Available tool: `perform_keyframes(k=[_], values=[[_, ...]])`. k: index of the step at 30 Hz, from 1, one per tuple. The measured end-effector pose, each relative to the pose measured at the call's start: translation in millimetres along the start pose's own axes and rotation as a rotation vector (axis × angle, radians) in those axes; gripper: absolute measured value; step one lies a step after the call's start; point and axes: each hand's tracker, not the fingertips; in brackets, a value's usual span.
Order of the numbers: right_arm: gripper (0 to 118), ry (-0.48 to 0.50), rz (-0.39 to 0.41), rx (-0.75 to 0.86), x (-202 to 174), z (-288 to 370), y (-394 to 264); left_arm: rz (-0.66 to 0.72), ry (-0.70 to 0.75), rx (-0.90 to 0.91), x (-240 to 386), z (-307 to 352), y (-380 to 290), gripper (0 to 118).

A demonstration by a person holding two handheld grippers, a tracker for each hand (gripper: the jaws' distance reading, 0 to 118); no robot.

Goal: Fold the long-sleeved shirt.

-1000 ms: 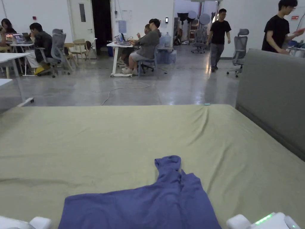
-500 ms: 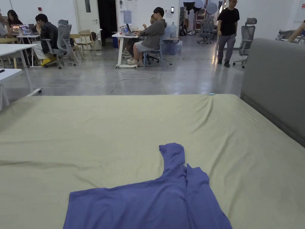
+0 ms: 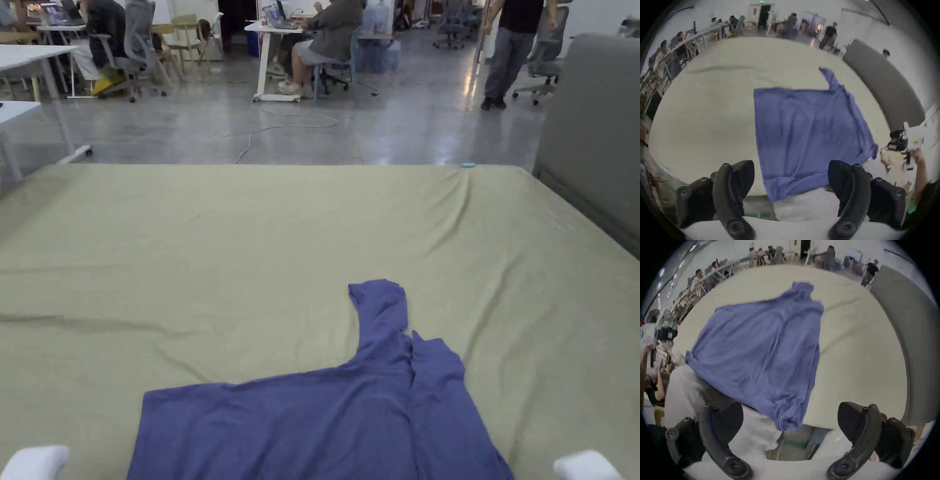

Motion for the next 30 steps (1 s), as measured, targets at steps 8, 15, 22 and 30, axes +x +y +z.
perform_keyframes(k=[8,15,22,30], values=[[0,0.086,-0.108,0.077,7.0,-52.3,111.2,0.045,-0.04,0.056,33.6,-36.2,21.7,0],[115,0.001,-0.097,0.175,30.4,-196.5,384.7,0.014,0.085,0.148,22.1,-48.5,70.2,0],[113,-0.123,-0.268,-0.095,39.9,-316.2,497.1,0.086,0.102,0.16,-7.2,-54.6,85.4,0],[0,-0.068,-0.114,-0.07,28.9,-259.8,446.1,0.152,0.078,0.154,-22.3,-45.2,68.6,0]])
